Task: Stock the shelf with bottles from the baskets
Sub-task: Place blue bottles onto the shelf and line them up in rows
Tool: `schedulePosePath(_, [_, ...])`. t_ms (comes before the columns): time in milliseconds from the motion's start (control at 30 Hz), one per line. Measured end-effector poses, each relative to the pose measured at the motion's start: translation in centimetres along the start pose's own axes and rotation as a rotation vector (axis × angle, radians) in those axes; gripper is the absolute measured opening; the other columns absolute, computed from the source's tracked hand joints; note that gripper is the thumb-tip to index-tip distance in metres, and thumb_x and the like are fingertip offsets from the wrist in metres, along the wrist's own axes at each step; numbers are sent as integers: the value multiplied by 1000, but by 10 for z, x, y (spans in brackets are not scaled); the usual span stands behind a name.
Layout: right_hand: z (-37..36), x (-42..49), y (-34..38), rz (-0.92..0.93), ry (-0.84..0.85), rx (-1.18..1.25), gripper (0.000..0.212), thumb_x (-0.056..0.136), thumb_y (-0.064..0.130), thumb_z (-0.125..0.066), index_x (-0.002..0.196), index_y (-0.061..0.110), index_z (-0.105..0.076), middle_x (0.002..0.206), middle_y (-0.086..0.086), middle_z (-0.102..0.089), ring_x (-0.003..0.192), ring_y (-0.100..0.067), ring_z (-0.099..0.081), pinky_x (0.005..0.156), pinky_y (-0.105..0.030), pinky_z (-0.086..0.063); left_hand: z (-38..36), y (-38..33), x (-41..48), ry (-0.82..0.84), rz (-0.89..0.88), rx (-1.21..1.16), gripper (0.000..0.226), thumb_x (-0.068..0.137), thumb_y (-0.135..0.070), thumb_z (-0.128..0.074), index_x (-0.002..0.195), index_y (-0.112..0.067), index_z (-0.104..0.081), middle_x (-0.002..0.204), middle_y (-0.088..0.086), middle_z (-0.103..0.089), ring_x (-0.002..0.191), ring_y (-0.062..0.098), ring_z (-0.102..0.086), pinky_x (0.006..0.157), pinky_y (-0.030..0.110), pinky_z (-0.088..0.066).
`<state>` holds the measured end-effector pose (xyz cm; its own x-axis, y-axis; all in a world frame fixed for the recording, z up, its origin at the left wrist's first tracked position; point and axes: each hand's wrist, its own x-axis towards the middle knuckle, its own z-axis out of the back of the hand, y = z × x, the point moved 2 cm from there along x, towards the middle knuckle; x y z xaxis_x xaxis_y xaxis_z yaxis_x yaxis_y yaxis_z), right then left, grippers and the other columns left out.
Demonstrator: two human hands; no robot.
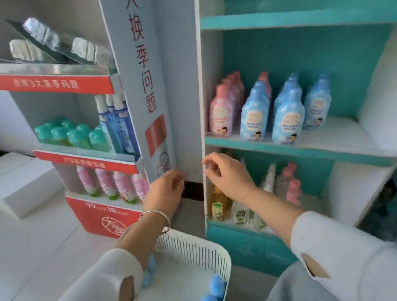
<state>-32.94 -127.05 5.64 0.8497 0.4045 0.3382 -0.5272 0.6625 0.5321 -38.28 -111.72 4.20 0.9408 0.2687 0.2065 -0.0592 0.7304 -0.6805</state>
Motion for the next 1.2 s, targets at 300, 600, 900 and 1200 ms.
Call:
schedulePosePath(300, [-150,29,14,-23,399,11,24,94,21,-52,117,20,-58,102,2,-59,90,-13,-55,78,-30,-48,1,168,9,-31,308,22,20,87,-3,-54,102,-6,-67,99,15,-70,93,32,-64,85,35,-49])
schedulePosePath(600, [-263,38,-29,-136,727,45,31,93,18,-52,123,16,-57,109,-5,-61,97,-18,-57,76,-22,-39,-81,263,8,216,501,77,30,86,-7,-51,115,-9,-61,113,15,-62,104,31,-58,86,31,-43])
schedulePosePath(900, [-340,32,-63,-189,887,65,30,91,21,-55,121,19,-56,106,-5,-63,89,-21,-59,82,-33,-49,-136,328,3,346,662,151,44,89,-10,-49,132,-16,-47,137,14,-40,120,34,-50,99,37,-42])
schedulePosePath(1200, [-371,22,-82,-250,914,77,32,92,22,-56,123,19,-55,96,7,-52,91,-13,-51,80,-24,-39,-152,347,-5,348,655,161,41,89,-7,-48,130,-13,-50,128,17,-53,116,33,-53,93,35,-42])
